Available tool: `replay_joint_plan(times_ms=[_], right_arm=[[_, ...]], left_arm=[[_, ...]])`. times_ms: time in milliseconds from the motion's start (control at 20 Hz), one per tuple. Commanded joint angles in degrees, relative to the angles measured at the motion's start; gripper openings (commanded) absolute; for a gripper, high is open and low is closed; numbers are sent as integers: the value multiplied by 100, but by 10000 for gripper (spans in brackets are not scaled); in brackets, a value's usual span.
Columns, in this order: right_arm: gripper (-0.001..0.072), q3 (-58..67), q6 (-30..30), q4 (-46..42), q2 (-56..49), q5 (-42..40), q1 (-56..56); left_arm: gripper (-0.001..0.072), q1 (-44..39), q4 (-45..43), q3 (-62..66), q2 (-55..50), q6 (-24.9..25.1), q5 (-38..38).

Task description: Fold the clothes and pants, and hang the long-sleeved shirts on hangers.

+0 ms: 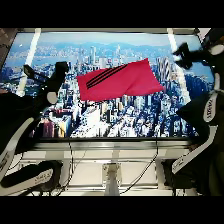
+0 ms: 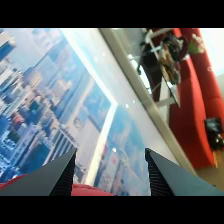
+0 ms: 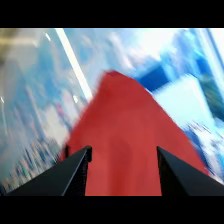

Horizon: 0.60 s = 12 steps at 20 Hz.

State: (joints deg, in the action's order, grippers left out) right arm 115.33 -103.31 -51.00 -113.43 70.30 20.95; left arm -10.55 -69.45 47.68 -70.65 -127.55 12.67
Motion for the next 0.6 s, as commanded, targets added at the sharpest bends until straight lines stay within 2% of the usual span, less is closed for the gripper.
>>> replay_joint_plan(times_ms=[0,50,100,350,550], right_arm=[[517,46,501,411,-437,2332,660],[598,44,568,402,-586,2529,693],[623,44,658,382,-734,2625,693],[623,46,706,455,-1268,2658,483],[623,48,715,459,-1460,2520,146]], left_arm=[[503,61,-577,7,894,4,-940],[502,28,-579,7,1108,7,-1102],[502,-9,-579,7,1292,50,-1237],[502,-229,-728,7,1768,111,-1934],[502,-313,-723,7,1773,109,-1987]])
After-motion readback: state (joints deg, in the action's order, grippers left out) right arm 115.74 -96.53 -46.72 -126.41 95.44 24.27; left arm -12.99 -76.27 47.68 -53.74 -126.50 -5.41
